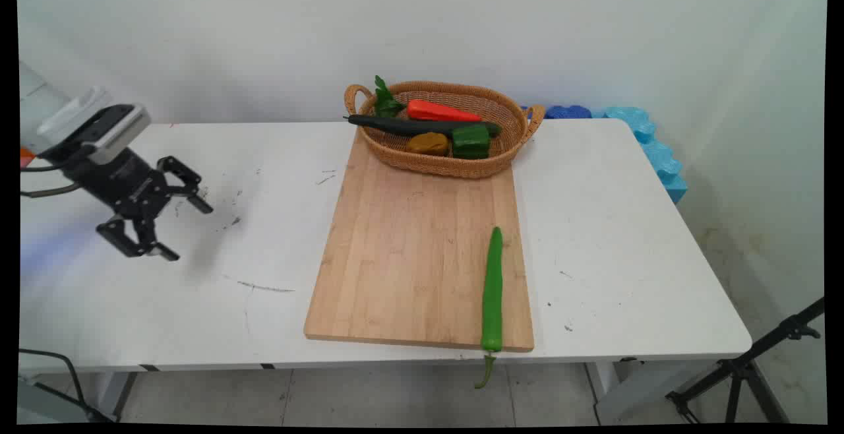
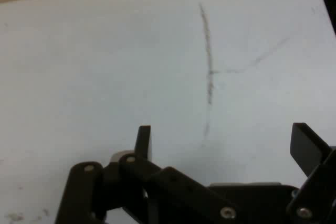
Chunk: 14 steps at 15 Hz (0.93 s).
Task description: Pick up the cucumber from the vegetable basket
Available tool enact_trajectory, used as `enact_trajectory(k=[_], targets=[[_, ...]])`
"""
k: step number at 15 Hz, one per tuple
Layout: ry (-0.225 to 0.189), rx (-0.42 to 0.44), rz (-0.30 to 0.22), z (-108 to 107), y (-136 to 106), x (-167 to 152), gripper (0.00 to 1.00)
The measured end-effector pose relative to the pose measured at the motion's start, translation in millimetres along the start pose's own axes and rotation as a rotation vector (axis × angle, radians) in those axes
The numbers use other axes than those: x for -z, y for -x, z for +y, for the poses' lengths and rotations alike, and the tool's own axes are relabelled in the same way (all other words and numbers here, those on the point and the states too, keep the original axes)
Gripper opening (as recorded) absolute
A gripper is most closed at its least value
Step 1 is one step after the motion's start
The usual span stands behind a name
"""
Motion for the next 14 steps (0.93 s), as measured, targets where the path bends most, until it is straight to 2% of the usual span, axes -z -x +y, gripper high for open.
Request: enact_trajectory(k=[4, 14], targets=[[-0.060, 0.041, 0.010, -25, -29, -6, 1.00], [-0.213, 0.075, 0.052, -108, -120, -31, 1.00]])
